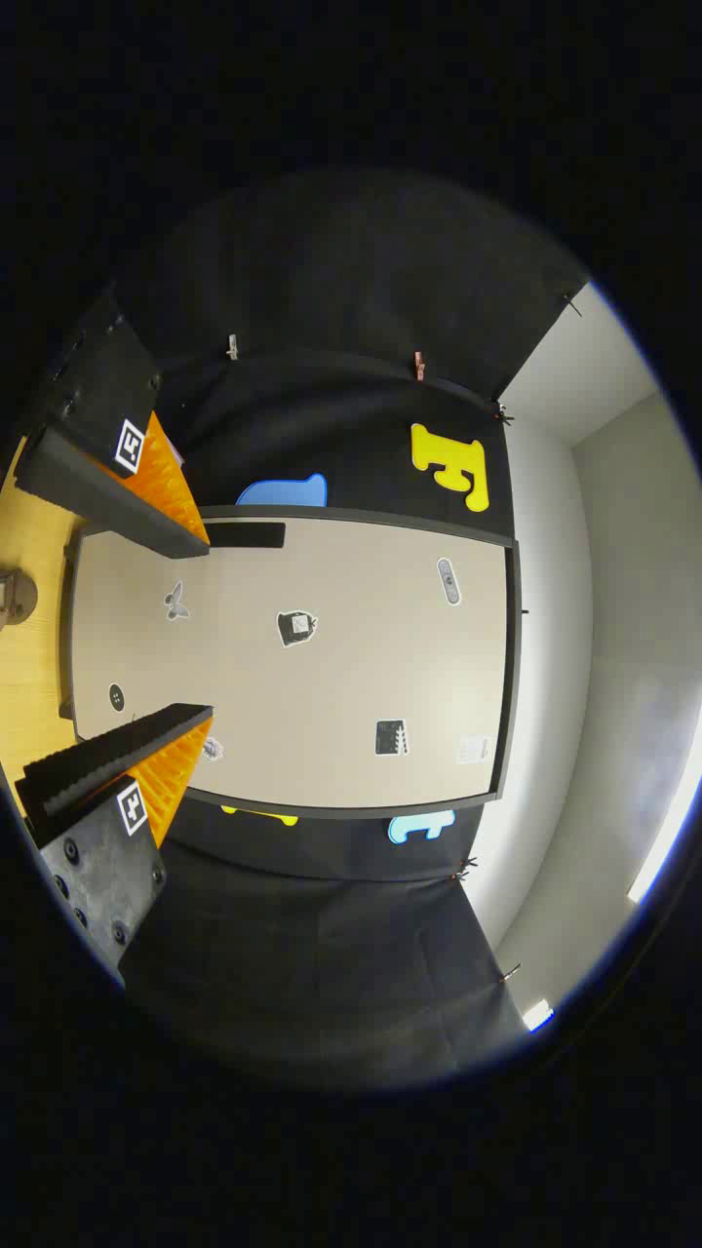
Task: Open the shoe cabinet door, grab the shoes and put them into the shoe cabinet, then close the shoe cabinet door.
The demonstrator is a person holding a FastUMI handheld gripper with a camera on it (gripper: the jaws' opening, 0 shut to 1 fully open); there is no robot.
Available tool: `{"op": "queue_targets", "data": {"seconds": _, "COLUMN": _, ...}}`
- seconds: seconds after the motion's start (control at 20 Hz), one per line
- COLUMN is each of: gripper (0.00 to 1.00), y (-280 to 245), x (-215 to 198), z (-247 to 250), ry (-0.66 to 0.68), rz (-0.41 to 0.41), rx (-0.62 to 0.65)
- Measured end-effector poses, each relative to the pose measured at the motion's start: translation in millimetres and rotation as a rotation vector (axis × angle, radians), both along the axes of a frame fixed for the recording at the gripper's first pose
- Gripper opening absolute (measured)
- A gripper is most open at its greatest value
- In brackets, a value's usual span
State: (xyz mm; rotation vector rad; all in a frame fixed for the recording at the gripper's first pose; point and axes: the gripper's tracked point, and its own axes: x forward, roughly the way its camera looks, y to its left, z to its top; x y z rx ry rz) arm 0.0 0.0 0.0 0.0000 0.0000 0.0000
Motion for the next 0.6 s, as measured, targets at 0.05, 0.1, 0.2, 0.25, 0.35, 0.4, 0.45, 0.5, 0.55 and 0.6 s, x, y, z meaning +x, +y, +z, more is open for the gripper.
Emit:
{"op": "queue_targets", "data": {"seconds": 0.05, "gripper": 0.98, "y": 1, "x": 0, "z": 0, "ry": 0.006, "rz": -0.006, "rx": 0.004}}
{"op": "queue_targets", "data": {"seconds": 0.1, "gripper": 0.98, "y": 2, "x": 1, "z": -1, "ry": 0.015, "rz": -0.009, "rx": 0.003}}
{"op": "queue_targets", "data": {"seconds": 0.2, "gripper": 0.98, "y": 2, "x": 4, "z": -7, "ry": 0.038, "rz": -0.024, "rx": -0.010}}
{"op": "queue_targets", "data": {"seconds": 0.25, "gripper": 0.98, "y": 3, "x": 5, "z": -9, "ry": 0.050, "rz": -0.024, "rx": -0.007}}
{"op": "queue_targets", "data": {"seconds": 0.35, "gripper": 0.98, "y": 5, "x": 8, "z": -12, "ry": 0.065, "rz": -0.023, "rx": 0.003}}
{"op": "queue_targets", "data": {"seconds": 0.4, "gripper": 0.98, "y": 5, "x": 10, "z": -13, "ry": 0.068, "rz": -0.022, "rx": 0.008}}
{"op": "queue_targets", "data": {"seconds": 0.45, "gripper": 0.98, "y": 5, "x": 11, "z": -13, "ry": 0.070, "rz": -0.022, "rx": 0.011}}
{"op": "queue_targets", "data": {"seconds": 0.5, "gripper": 0.98, "y": 5, "x": 12, "z": -14, "ry": 0.072, "rz": -0.024, "rx": 0.012}}
{"op": "queue_targets", "data": {"seconds": 0.55, "gripper": 0.98, "y": 5, "x": 13, "z": -15, "ry": 0.075, "rz": -0.024, "rx": 0.013}}
{"op": "queue_targets", "data": {"seconds": 0.6, "gripper": 0.98, "y": 5, "x": 14, "z": -15, "ry": 0.077, "rz": -0.023, "rx": 0.016}}
